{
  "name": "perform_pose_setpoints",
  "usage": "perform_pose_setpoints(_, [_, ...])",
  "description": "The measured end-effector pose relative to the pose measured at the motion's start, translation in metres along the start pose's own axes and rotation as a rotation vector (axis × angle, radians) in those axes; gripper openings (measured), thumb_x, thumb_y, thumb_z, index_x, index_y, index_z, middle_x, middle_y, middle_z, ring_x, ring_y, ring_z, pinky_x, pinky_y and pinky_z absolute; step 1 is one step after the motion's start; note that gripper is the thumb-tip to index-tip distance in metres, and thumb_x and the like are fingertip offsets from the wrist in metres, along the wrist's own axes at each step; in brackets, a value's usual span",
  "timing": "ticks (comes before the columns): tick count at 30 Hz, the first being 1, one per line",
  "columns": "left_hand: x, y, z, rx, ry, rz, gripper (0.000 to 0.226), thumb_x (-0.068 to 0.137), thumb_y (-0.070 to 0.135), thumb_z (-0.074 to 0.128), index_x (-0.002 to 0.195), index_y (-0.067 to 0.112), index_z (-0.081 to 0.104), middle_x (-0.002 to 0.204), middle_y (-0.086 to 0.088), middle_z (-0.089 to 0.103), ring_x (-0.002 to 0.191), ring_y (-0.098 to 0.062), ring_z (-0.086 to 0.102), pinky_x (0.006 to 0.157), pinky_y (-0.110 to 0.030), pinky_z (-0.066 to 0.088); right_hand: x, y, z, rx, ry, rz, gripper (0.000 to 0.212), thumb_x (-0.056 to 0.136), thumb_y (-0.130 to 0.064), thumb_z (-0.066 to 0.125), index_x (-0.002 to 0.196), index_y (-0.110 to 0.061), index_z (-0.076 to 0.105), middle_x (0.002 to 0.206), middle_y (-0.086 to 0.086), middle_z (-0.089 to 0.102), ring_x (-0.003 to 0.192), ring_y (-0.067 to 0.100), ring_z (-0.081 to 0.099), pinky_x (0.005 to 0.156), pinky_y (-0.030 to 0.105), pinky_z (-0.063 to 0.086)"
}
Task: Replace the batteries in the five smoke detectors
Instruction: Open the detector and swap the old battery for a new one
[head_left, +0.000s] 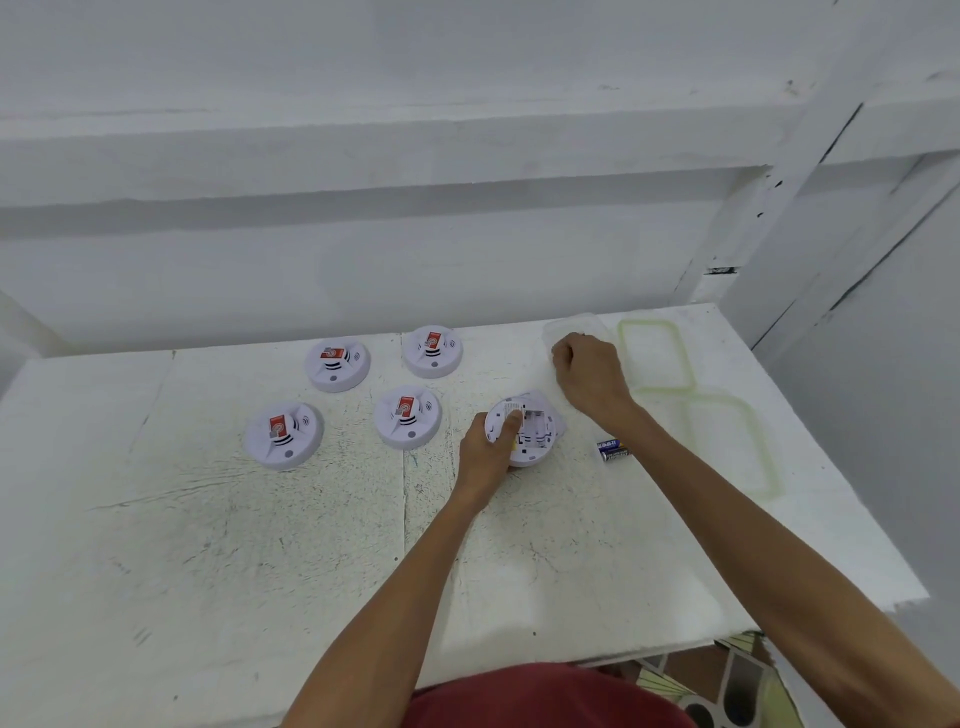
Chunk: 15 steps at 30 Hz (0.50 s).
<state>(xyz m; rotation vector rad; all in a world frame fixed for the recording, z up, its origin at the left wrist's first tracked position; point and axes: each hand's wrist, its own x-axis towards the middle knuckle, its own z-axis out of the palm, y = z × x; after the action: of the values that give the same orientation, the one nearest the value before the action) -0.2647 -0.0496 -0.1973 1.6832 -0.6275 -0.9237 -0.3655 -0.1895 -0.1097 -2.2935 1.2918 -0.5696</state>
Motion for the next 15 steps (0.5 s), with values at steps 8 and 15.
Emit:
perform_pose_setpoints(8, [0.002, -0.004, 0.001, -0.016, 0.011, -0.003, 0.039, 0.1, 0.052, 0.061, 0.125, 0.021, 0.062, 0.115, 0.0, 0.07, 0.106, -0.019, 0.069, 0.089, -0.039, 0.06, -0.026, -0.011, 0.017, 0.159, -0.041, -0.079, 0.014, 0.094, -0.013, 0.066, 0.104, -0.01, 0.076, 0.094, 0.002, 0.076, 0.076, 0.01, 0.064, 0.08, 0.029, 0.055])
perform_pose_setpoints(15, [0.003, -0.008, 0.001, -0.095, 0.016, -0.028, 0.064, 0.079, 0.077, 0.063, 0.119, 0.027, 0.063, 0.113, 0.001, 0.072, 0.104, -0.021, 0.073, 0.086, -0.053, 0.063, -0.046, -0.01, 0.023, 0.173, -0.033, -0.069, 0.012, 0.092, -0.017, 0.07, 0.102, -0.012, 0.068, 0.084, 0.001, 0.069, 0.071, 0.01, 0.062, 0.065, 0.018, 0.052])
